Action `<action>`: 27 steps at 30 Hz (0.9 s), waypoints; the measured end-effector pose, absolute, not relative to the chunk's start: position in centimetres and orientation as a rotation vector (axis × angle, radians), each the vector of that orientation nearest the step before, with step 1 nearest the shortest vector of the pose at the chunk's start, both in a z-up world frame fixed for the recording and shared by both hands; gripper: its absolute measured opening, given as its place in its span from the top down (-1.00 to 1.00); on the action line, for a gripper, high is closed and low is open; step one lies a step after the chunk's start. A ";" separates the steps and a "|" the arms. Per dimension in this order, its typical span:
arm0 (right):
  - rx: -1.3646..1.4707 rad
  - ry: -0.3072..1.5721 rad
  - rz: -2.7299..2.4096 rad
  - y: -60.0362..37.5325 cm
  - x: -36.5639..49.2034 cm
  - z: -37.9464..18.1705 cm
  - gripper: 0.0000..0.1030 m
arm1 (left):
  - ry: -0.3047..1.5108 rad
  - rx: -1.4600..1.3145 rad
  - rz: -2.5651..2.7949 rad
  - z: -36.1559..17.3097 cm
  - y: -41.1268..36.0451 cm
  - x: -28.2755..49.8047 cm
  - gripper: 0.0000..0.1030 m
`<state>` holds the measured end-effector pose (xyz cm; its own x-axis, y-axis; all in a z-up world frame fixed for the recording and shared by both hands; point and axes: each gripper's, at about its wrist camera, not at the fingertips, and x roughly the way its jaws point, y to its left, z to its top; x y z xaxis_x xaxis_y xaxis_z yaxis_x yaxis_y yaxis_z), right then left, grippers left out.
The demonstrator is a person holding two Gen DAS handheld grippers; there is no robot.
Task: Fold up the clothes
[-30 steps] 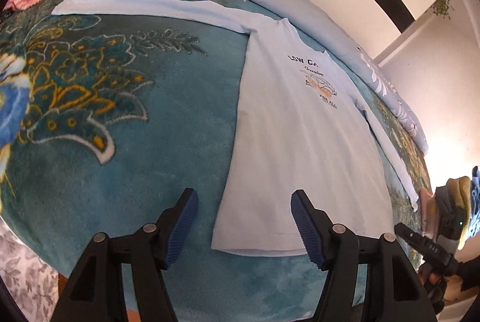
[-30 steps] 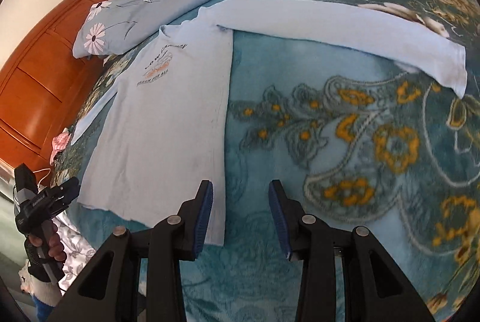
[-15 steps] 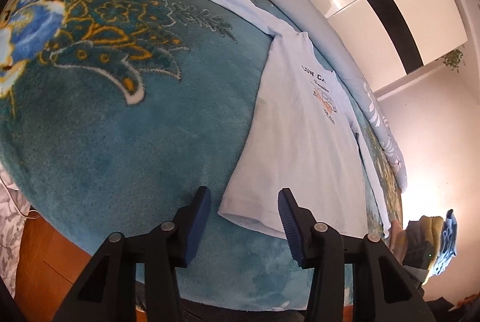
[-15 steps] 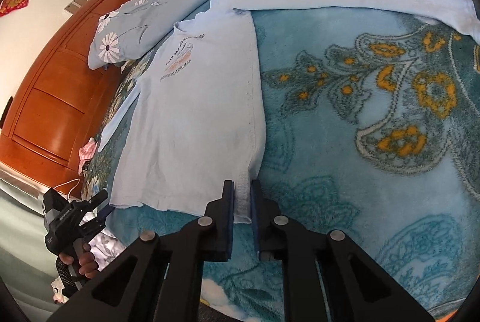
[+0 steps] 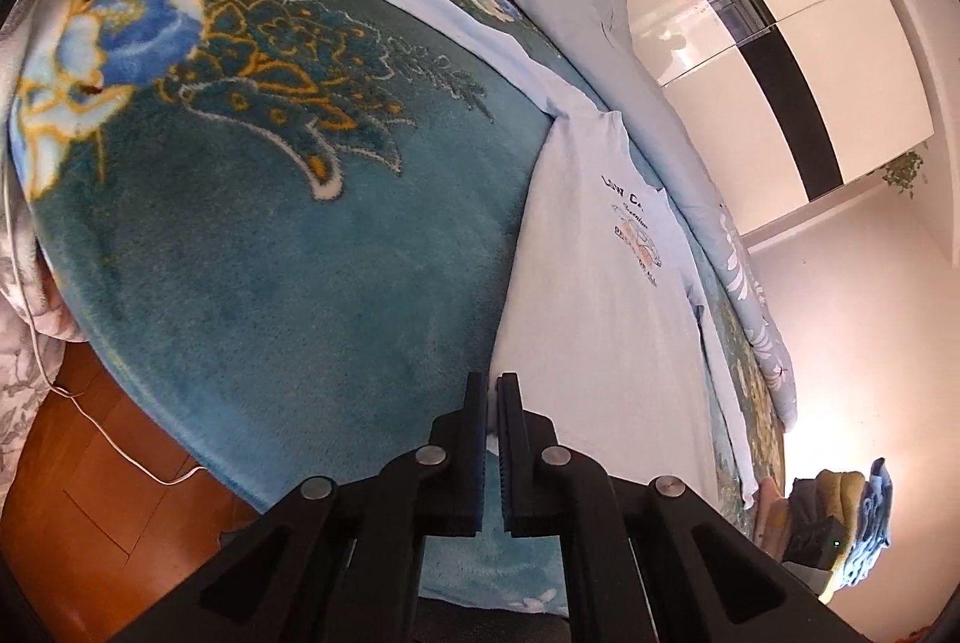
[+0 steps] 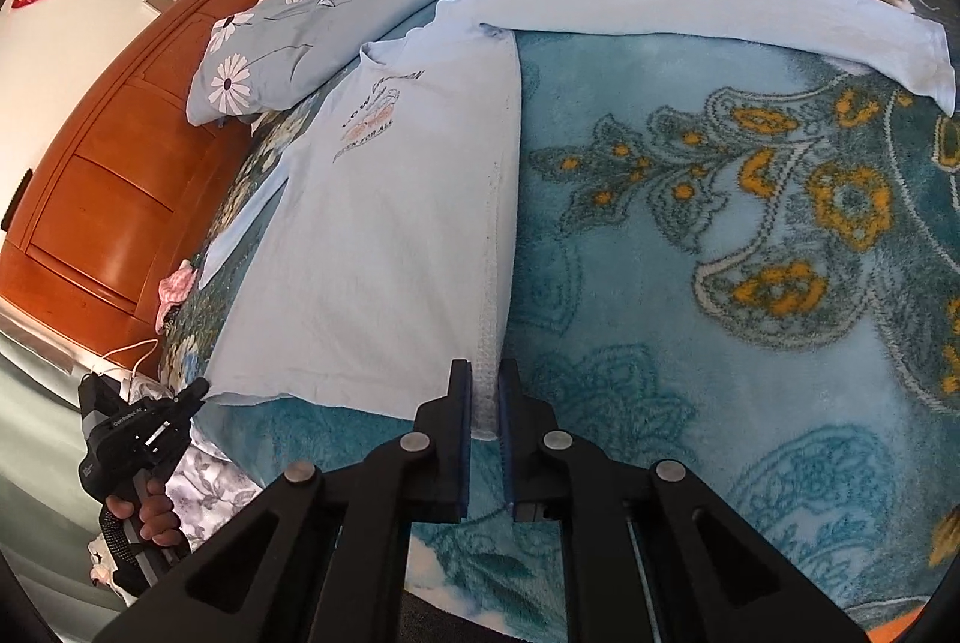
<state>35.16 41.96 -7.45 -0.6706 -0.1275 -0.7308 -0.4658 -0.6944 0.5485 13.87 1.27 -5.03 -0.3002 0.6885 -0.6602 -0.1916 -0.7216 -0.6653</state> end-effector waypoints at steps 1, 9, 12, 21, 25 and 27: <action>-1.168 1.101 2.463 41.8 35.1 -7.5 0.85 | -0.632 -1.372 2.071 -4.9 1.1 14.2 0.93; -1.183 1.085 2.466 42.0 35.3 -7.8 0.85 | -0.640 -1.419 2.065 -7.2 1.4 13.8 0.93; -1.177 1.079 2.480 42.3 35.5 -7.4 0.81 | -0.616 -1.389 2.071 -6.7 1.3 13.7 0.85; -0.872 1.037 2.258 49.6 41.3 -5.7 0.73 | -0.376 -1.201 2.384 -1.6 1.0 14.6 -0.31; -0.678 1.058 1.970 54.7 45.4 -5.8 0.16 | -0.243 -1.061 2.427 1.0 4.9 14.8 -0.47; -0.617 1.078 1.887 56.6 46.6 -5.9 0.16 | -0.209 -1.008 2.407 2.0 7.4 14.8 -0.50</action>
